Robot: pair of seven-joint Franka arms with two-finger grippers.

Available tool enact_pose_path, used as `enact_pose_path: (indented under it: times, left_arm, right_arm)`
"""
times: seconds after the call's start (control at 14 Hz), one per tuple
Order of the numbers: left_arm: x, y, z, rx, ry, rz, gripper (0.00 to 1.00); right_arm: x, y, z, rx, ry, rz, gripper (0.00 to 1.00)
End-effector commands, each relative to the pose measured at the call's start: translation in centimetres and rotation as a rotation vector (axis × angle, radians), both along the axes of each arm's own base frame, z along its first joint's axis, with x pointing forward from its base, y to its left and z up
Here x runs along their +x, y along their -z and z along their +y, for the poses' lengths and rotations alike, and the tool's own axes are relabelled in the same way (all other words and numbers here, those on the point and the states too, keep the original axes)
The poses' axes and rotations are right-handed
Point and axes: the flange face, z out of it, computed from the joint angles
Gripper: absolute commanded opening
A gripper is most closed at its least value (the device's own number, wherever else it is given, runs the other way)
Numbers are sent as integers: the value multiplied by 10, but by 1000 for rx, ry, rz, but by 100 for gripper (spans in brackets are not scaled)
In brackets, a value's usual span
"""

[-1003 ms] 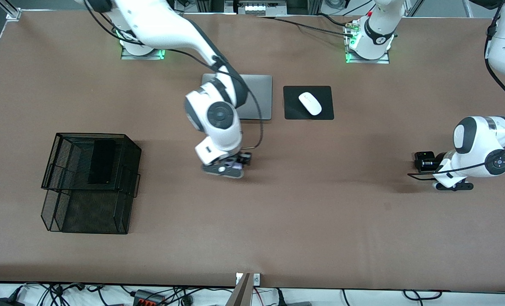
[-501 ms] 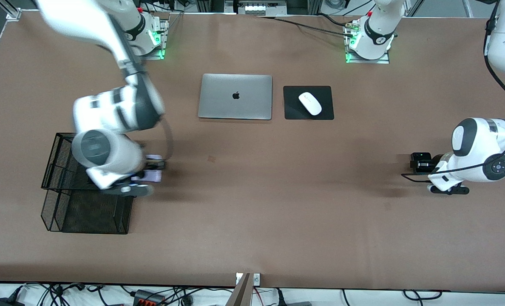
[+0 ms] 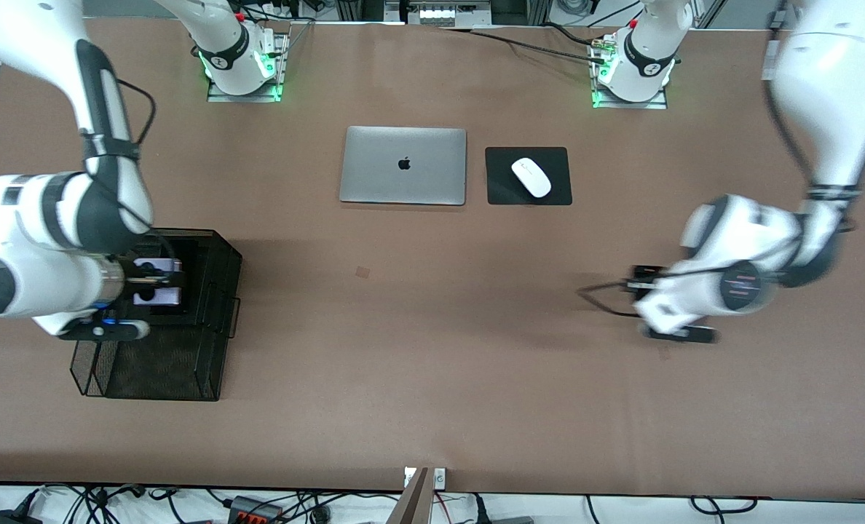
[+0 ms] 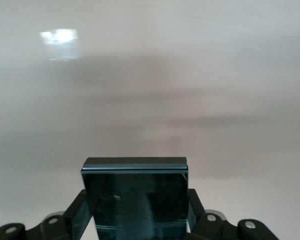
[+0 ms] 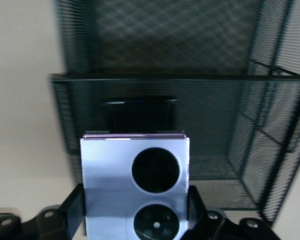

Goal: Place phones with both arms
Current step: 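Carry the white phone to the basket while the left gripper centers the flip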

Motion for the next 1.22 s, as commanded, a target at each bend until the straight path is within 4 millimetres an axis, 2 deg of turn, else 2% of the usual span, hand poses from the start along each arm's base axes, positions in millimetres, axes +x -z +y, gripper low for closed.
enact_pose_path:
  times: [0.0,0.07,0.21,0.29,0.5,0.57,0.64,0.72,0.79,0.86,0.93,1.0,1.07,1.15]
  left_arm:
    - [-18,22,-115,2,-7,-1,25]
    - [-21,28,-144,-12,-40,-24,25]
    - [-41,35,-219,-123,-102,-67,25]
    - [-49,41,-244,-197,-116,-83,25]
    - [-67,53,-296,-382,-183,-98,25]
    - [-74,59,-308,-410,-193,-89,26]
    - [-80,65,-316,-422,-191,-83,25]
    - [-84,68,-320,-425,-173,-83,27]
    - [-86,73,-320,-425,-163,-79,35]
    - [-88,74,-323,-425,-144,-80,42]
    - [-89,75,-323,-423,-134,-83,81]
    - [-88,73,-324,-421,-121,-94,100]
    - [-86,70,-322,-419,-121,-102,100]
    - [-84,63,-321,-418,-125,-109,100]
  right_arm:
    - [-10,7,-40,28,0,27,22]
    - [-11,10,-48,32,7,32,22]
    - [-15,22,-67,40,12,34,24]
    - [-15,31,-73,47,7,25,24]
    - [-18,52,-81,49,8,13,25]
    - [-19,54,-82,49,10,11,27]
    - [-18,59,-82,50,10,8,48]
    - [-15,63,-84,50,13,-9,95]
    - [-15,59,-86,48,17,-14,100]
    - [-13,46,-79,49,7,-29,100]
    - [-12,25,-73,45,0,-58,100]
    - [-11,6,-63,48,-12,-85,100]
    - [-11,-19,-43,52,-42,-121,100]
    - [-11,-28,-24,55,-70,-134,100]
